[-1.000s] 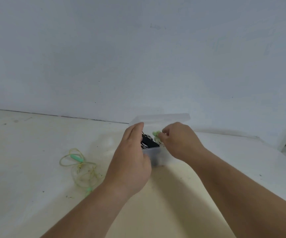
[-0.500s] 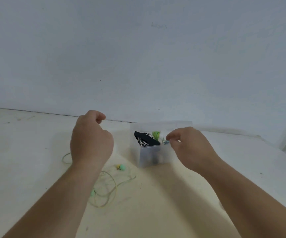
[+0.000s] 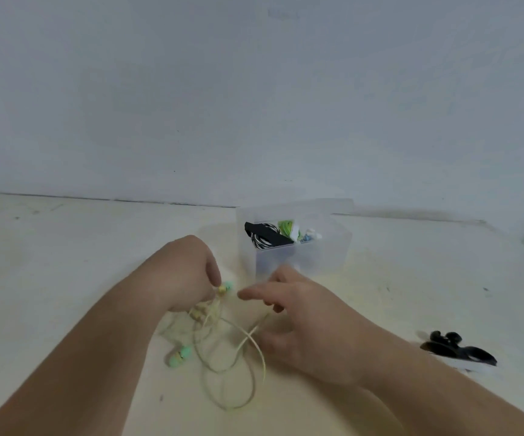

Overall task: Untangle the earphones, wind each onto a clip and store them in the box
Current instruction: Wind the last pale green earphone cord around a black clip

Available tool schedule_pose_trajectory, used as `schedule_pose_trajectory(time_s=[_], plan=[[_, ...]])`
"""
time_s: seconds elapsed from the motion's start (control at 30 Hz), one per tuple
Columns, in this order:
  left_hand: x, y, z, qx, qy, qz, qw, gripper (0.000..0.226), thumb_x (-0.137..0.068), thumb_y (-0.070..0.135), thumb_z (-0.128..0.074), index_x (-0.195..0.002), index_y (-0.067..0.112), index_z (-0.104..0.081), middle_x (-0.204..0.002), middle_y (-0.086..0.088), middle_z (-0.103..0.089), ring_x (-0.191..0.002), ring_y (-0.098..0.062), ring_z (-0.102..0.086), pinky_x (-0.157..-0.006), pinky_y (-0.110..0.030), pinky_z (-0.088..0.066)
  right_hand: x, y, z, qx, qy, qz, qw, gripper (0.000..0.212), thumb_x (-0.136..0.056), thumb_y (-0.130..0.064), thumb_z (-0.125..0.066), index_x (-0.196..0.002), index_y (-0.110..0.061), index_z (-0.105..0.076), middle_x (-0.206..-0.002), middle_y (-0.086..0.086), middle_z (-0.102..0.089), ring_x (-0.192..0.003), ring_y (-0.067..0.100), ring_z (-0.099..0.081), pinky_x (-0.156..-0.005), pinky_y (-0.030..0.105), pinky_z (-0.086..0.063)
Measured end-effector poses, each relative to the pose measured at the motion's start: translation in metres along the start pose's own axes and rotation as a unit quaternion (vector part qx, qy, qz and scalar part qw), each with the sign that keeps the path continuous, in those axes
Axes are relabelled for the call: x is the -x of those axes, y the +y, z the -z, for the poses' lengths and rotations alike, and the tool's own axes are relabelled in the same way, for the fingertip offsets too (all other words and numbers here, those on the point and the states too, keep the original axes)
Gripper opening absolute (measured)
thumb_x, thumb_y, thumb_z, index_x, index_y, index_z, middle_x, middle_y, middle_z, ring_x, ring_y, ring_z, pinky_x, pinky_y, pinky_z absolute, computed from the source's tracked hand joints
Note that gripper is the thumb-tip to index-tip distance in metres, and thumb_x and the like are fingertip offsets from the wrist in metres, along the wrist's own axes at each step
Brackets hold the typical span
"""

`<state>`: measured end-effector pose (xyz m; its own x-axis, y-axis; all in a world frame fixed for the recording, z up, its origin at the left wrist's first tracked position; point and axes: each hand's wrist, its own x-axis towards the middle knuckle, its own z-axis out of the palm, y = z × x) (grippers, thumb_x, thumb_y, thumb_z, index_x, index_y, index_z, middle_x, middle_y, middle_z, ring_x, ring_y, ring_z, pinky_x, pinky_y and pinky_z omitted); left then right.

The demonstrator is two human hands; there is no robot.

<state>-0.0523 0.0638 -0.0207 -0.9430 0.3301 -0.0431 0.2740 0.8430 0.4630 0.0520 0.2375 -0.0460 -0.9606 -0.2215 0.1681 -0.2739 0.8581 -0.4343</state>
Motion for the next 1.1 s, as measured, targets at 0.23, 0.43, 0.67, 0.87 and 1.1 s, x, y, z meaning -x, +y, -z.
schedule_pose_trajectory(time_s=[0.23, 0.43, 0.67, 0.87, 1.1], plan=[[0.005, 0.018, -0.003, 0.227, 0.118, -0.043, 0.966, 0.013, -0.085, 0.02, -0.076, -0.072, 0.017, -0.073, -0.063, -0.002, -0.071, -0.059, -0.022, -0.071, -0.062, -0.037, -0.06, 0.003, 0.006, 0.023, -0.046, -0.01, -0.063, 0.997, 0.016, -0.092, -0.017, -0.061, -0.085, -0.009, -0.072, -0.083, 0.005, -0.067, -0.074, 0.018, -0.059, -0.078, 0.039, -0.049], [0.007, 0.024, 0.001, 0.345, 0.16, -0.009, 0.925, 0.008, -0.084, 0.008, -0.075, -0.078, 0.006, -0.072, -0.067, -0.01, -0.07, -0.063, -0.02, -0.071, -0.06, -0.029, -0.061, 0.012, 0.021, 0.054, -0.11, 0.092, -0.18, 0.973, 0.059, -0.079, 0.015, -0.037, -0.087, -0.029, -0.075, -0.089, -0.017, -0.07, -0.079, -0.016, -0.061, -0.063, 0.001, -0.04], [0.009, 0.028, -0.006, 0.389, 0.119, -0.002, 0.914, 0.012, -0.079, -0.006, -0.075, -0.082, 0.005, -0.071, -0.073, -0.011, -0.07, -0.062, -0.024, -0.071, -0.072, -0.034, -0.061, 0.007, 0.008, 0.036, -0.15, 0.069, -0.134, 0.977, 0.046, -0.08, -0.051, -0.061, -0.082, -0.006, -0.07, -0.072, 0.007, -0.065, -0.065, 0.022, -0.055, -0.066, 0.039, -0.046], [0.009, 0.029, -0.007, 0.357, 0.107, -0.021, 0.928, 0.01, -0.085, 0.02, -0.076, -0.079, 0.013, -0.074, -0.07, 0.001, -0.068, -0.058, -0.015, -0.067, -0.074, -0.043, -0.063, 0.003, 0.01, 0.031, -0.161, 0.091, -0.117, 0.976, 0.021, -0.094, -0.019, -0.066, -0.073, -0.017, -0.071, -0.064, -0.009, -0.068, -0.061, 0.007, -0.061, -0.069, 0.026, -0.051], [0.029, 0.045, -0.006, 0.201, 0.107, -0.241, 0.944, 0.016, -0.08, 0.045, -0.072, -0.094, 0.038, -0.076, -0.092, 0.024, -0.069, -0.082, -0.001, -0.056, -0.066, -0.01, -0.038, 0.012, 0.006, 0.053, -0.265, 0.178, -0.042, 0.947, 0.021, -0.093, -0.016, -0.065, -0.076, -0.02, -0.077, -0.076, 0.007, -0.072, -0.075, 0.026, -0.064, -0.07, 0.024, -0.048]])
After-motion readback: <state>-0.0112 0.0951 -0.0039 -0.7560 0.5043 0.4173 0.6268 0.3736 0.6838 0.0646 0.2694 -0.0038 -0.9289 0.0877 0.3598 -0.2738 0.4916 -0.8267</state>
